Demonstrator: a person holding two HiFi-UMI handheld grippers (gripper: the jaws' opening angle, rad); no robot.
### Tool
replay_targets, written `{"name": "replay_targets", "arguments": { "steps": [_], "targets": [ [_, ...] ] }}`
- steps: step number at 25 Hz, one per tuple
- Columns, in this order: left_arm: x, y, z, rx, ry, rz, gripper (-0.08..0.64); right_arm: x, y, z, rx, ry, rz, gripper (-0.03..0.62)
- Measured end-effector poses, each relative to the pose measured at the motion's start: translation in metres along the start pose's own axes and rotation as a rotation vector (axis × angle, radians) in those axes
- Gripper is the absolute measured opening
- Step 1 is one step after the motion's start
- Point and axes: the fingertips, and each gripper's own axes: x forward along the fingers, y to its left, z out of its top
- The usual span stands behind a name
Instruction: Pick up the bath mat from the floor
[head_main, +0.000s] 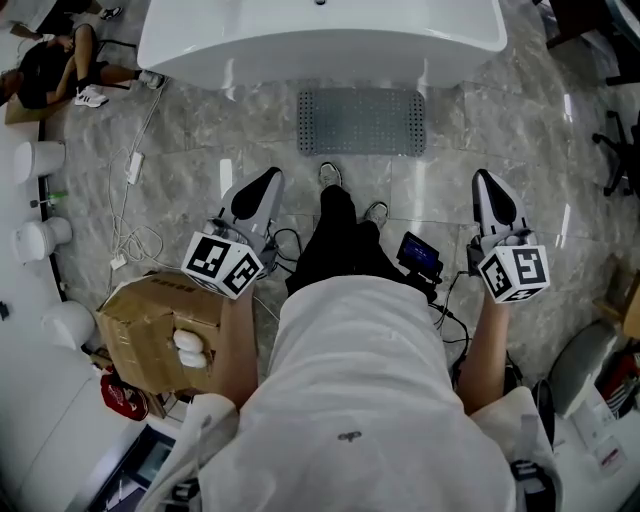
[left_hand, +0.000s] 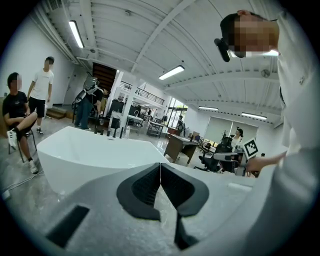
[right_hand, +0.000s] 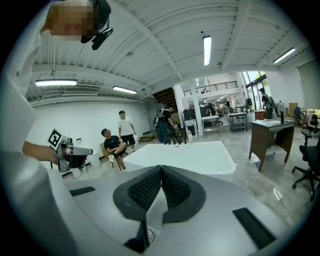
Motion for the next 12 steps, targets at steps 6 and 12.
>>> {"name": "replay_targets", "arguments": {
  "steps": [6,12],
  "targets": [
    [0.026,0.041,0.008,-0.020,0.002,-0.021,0.014,0.031,0.002,0.012,-0.028,0.028,-0.040,0.008],
    [0.063,0.078,0.031,0.011,0.000,-0.074,0.012,0.061,0.000,0.028,-0.042,0.058,-0.113,0.008]
  ]
}}
